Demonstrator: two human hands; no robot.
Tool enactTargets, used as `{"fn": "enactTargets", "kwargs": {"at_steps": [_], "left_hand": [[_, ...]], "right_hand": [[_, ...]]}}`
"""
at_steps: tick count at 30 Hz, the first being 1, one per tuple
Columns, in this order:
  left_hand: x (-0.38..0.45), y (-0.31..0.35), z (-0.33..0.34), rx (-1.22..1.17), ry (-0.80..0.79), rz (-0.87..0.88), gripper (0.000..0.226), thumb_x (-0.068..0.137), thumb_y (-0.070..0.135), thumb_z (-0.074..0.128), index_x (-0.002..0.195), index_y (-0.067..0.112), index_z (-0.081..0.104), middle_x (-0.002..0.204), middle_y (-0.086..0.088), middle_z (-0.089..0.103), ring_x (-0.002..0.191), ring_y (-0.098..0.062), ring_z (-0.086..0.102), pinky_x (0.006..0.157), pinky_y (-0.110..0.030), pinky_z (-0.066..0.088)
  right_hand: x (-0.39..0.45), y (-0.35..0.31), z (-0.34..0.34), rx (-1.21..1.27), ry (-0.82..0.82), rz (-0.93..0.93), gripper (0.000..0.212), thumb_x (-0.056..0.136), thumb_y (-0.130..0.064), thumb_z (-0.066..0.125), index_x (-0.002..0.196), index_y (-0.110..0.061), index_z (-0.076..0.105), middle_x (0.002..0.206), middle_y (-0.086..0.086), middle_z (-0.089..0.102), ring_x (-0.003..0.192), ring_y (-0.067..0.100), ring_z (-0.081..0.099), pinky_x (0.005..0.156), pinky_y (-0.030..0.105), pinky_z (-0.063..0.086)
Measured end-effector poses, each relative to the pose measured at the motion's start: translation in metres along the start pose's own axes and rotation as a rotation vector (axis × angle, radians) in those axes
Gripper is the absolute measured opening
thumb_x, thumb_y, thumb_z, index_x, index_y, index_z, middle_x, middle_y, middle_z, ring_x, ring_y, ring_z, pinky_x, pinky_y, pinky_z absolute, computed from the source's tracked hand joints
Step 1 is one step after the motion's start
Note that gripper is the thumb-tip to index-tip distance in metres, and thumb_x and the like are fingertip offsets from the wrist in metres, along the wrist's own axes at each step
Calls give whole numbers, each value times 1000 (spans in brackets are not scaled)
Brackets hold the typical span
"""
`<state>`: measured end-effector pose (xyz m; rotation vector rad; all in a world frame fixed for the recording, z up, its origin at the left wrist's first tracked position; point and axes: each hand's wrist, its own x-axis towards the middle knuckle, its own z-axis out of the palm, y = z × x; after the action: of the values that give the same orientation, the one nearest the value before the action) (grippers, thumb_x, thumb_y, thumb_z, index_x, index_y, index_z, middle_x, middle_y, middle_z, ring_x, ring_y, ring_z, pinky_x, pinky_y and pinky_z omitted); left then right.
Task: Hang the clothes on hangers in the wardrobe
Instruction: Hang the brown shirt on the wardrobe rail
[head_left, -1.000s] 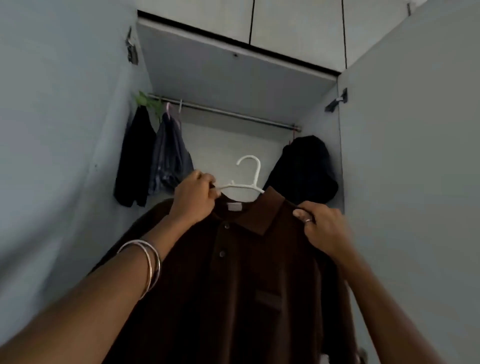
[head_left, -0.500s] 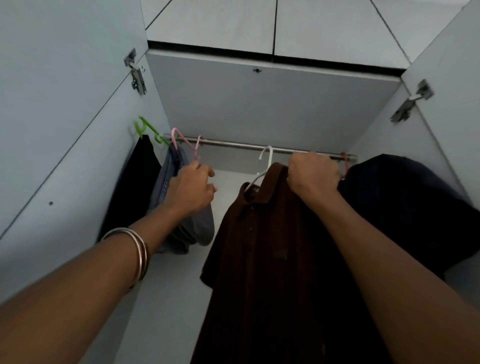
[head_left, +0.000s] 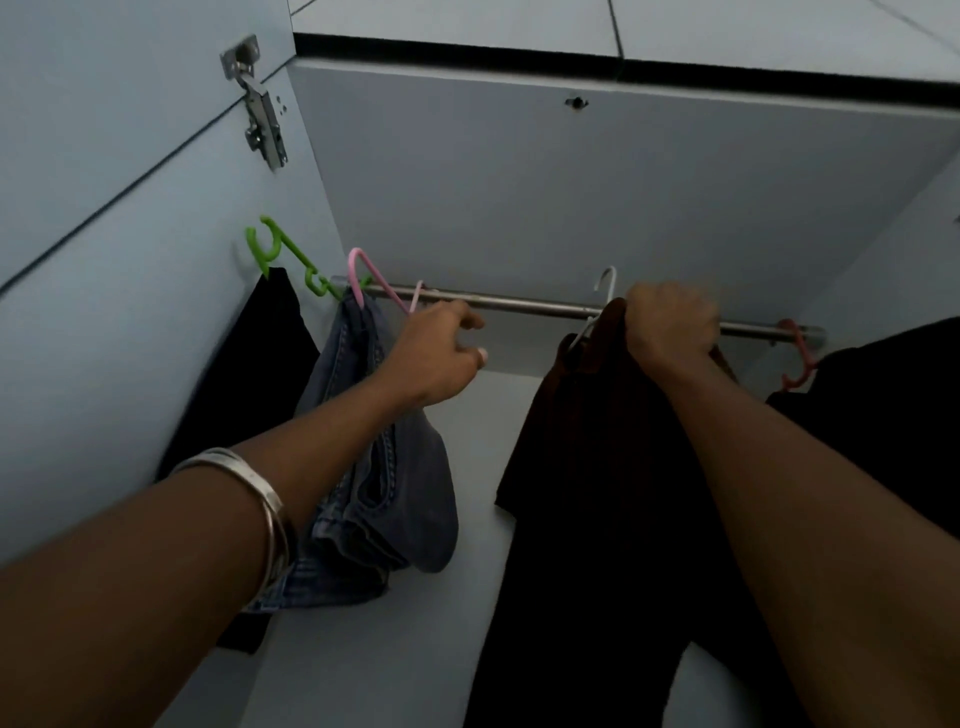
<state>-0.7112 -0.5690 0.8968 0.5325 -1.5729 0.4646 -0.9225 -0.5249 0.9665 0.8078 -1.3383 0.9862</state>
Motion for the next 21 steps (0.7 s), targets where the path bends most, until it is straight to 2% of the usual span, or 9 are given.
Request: {"fn": "enactTargets", "kwargs": {"at_steps": [5,9,13,16,21], "left_hand": [[14,-16,20,-37,-33,-13,42,90,14,60,131,9,52,124,-13,60,116,-25,56,101,-36,44],[15,-28,30,-19,-60,-2,43,88,15,61,130,9,52,115,-15,63,114,-26,56,100,-39,44],[15,-37,31,-1,-26,-1,42,89,16,61,129,9,52,120,-13,61,117,-25,54,100,-35,43],[10,-37,32,2,-33,-13,43,89,15,61,130,8,52,122,-14,59,118,-26,53,101,-35,43],[-6,-30,27,28,-71,-23,43,88,14,61,130,7,52,125,-14,58,118,-26,53,100,-35,43]], "right_hand": [[5,-37,26,-4,-8,-72,34,102,-13,35,118,-5,64,117,16,65,109,36,61,86,38,48],[2,-48,34,-19,-12,-95,30,100,-11,41,116,-5,65,114,16,66,107,36,62,83,38,48],[8,-47,18,50,-25,-66,26,98,-12,48,119,-4,61,119,18,62,110,37,59,85,40,49],[9,-42,7,243,-56,7,27,92,-14,62,115,-1,58,121,21,58,112,40,57,86,40,49],[-2,-34,-13,567,-143,141,46,82,-28,75,114,-1,56,124,20,56,116,37,54,85,35,45]]}}
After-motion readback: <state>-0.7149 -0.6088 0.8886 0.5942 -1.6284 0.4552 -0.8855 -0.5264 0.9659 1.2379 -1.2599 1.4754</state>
